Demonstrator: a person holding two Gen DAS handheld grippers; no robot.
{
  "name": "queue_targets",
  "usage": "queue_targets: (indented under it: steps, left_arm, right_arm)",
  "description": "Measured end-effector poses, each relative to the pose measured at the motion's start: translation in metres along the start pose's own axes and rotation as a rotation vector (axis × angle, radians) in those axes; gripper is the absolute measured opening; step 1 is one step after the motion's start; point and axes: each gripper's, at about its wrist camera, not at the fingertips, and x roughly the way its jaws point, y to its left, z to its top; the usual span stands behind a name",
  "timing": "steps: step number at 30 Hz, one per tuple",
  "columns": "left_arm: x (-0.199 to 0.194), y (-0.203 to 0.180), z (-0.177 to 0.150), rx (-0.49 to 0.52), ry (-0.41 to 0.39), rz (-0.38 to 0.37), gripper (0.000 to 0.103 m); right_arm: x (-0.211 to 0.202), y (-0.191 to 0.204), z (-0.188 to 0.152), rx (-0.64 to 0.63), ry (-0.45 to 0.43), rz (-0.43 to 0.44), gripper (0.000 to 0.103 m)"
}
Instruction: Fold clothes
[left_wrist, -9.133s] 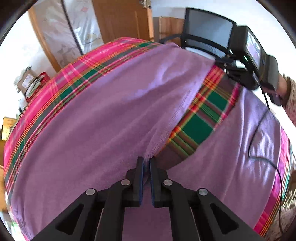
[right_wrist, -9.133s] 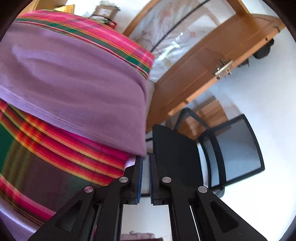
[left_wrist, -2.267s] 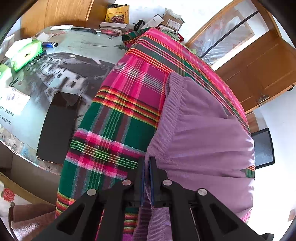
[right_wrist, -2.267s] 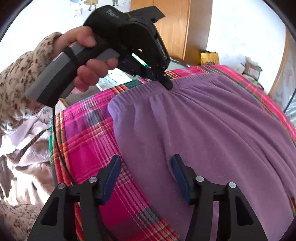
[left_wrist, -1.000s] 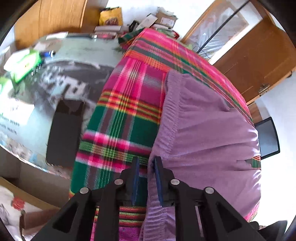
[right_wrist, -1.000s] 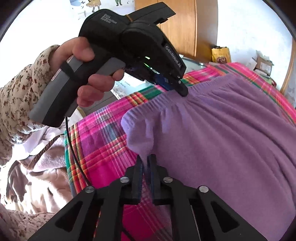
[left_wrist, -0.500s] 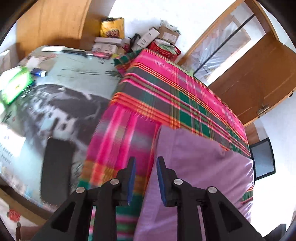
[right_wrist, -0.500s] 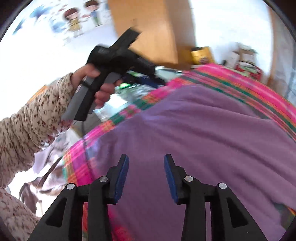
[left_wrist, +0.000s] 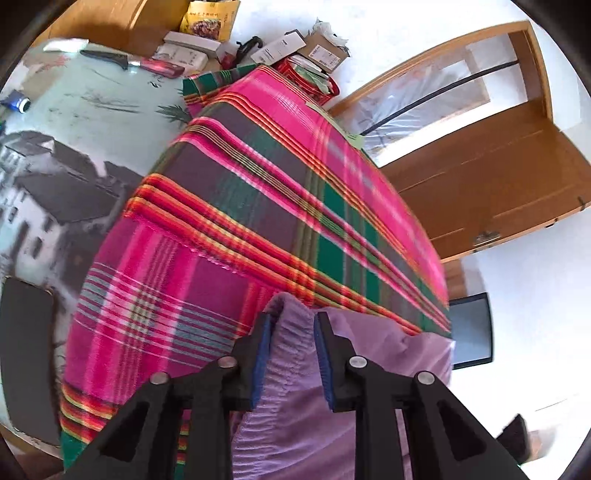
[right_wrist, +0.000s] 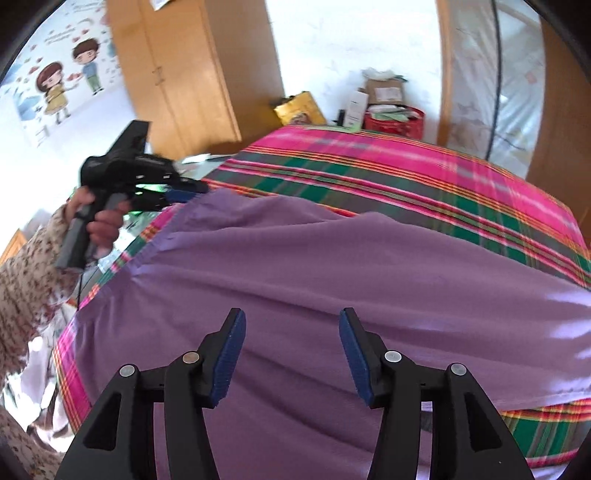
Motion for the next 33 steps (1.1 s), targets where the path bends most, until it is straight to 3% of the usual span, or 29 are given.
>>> queue_targets:
  steps: [5, 9, 13, 17, 20, 22, 25, 30, 33]
  left_arm:
    - [0.009, -0.005, -0.011, 0.014, 0.055, -0.022, 0.011]
    - [0.02, -0.015, -0.027, 0.057, 0.077, 0.022, 0.011]
    - [0.023, -0.023, -0.022, 0.08, 0.044, 0.077, 0.014]
    - [0.026, -0.02, -0.005, 0.019, 0.028, 0.041, 0.019]
    - [0.033, -0.008, 0.005, -0.085, 0.04, -0.012, 0.018]
    - [0.038, -0.002, 0.006, -0.126, 0.047, -0.029, 0.006]
    - [0.034, 0.005, 0.002, -0.16, -0.013, 0.002, 0.005]
    - [-0.006, 0.016, 0.004, -0.2, -0.207, 0.011, 0.004]
    - [-0.001, 0.027, 0.009, -0.239, -0.187, 0.05, 0.004]
  right_arm:
    - [0.007, -0.007, -0.004, 0.019, 0.011, 0.004, 0.057]
    - [0.01, -0.005, -0.006, 0.016, 0.015, 0.026, 0.057]
    - [0.01, -0.006, -0.008, 0.012, 0.017, 0.032, 0.057]
    - [0.008, -0.01, -0.007, 0.015, 0.009, 0.026, 0.057]
    - [0.003, -0.025, -0.004, 0.046, -0.005, 0.0, 0.057]
    - [0.0, -0.035, -0.002, 0.076, -0.013, -0.018, 0.057]
    - [0.002, -0.042, -0.001, 0.095, -0.005, -0.033, 0.058]
    - [0.011, -0.05, 0.004, 0.103, 0.003, -0.065, 0.058]
    - [0.019, -0.053, 0.008, 0.111, 0.009, -0.072, 0.058]
